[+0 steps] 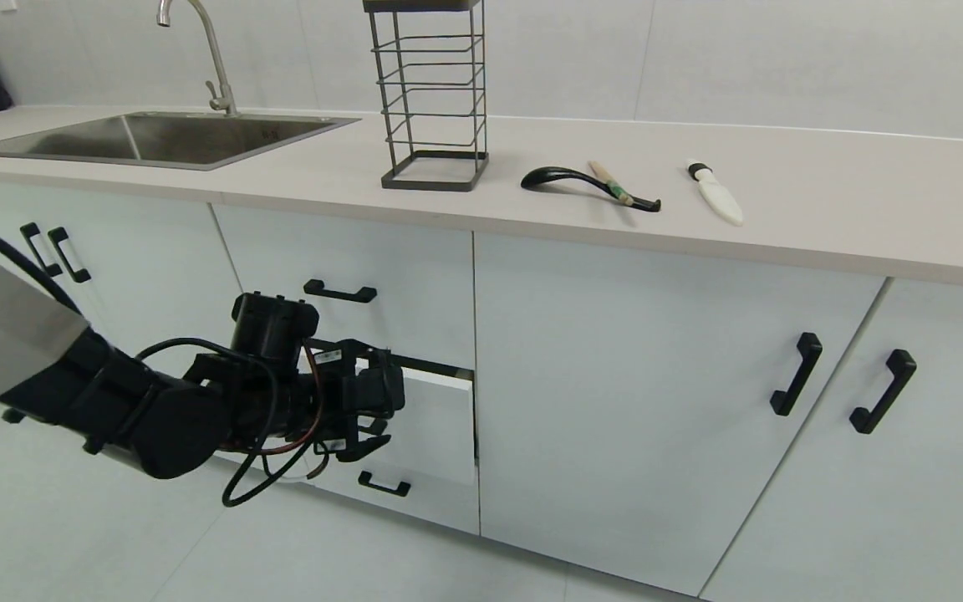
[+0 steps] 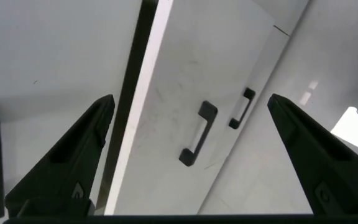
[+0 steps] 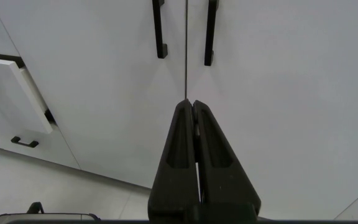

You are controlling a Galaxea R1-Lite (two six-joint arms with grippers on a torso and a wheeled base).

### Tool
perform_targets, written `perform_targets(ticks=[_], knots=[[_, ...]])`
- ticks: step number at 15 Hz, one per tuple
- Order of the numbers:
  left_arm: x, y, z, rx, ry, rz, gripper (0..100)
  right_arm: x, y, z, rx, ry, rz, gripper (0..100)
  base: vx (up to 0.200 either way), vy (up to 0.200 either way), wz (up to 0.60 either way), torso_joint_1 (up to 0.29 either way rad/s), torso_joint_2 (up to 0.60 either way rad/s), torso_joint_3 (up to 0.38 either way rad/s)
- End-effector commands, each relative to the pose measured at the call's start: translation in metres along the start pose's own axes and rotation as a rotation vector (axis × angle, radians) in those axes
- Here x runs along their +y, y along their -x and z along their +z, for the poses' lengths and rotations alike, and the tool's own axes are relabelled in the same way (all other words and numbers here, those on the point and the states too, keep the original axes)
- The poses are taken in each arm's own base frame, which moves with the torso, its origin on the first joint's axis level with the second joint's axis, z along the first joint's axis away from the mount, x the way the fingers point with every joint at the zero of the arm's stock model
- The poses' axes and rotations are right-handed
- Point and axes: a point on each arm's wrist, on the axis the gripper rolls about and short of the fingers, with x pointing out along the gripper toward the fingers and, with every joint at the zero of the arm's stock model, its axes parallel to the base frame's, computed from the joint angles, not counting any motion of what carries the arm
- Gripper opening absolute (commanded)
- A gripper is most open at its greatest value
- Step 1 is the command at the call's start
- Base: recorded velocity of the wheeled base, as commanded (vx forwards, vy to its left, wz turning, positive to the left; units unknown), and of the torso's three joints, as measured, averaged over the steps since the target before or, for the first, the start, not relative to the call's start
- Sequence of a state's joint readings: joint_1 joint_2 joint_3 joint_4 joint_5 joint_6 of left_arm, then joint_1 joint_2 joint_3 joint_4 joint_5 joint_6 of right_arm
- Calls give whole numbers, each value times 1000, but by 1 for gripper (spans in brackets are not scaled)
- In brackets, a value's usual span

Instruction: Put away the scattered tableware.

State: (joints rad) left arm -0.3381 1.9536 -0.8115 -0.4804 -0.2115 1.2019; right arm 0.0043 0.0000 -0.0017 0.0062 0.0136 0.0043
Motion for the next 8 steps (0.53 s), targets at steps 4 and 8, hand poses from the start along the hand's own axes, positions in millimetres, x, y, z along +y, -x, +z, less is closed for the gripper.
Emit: perform_targets(ticks=[4, 8], knots=[[1, -42, -24, 50, 29, -36, 100, 0, 0, 0, 0, 0, 1, 0, 0, 0, 0, 0, 0, 0], [7, -65, -38, 67, 42, -28, 100, 0, 0, 0, -1, 0, 1, 0, 0, 0, 0, 0, 0, 0]])
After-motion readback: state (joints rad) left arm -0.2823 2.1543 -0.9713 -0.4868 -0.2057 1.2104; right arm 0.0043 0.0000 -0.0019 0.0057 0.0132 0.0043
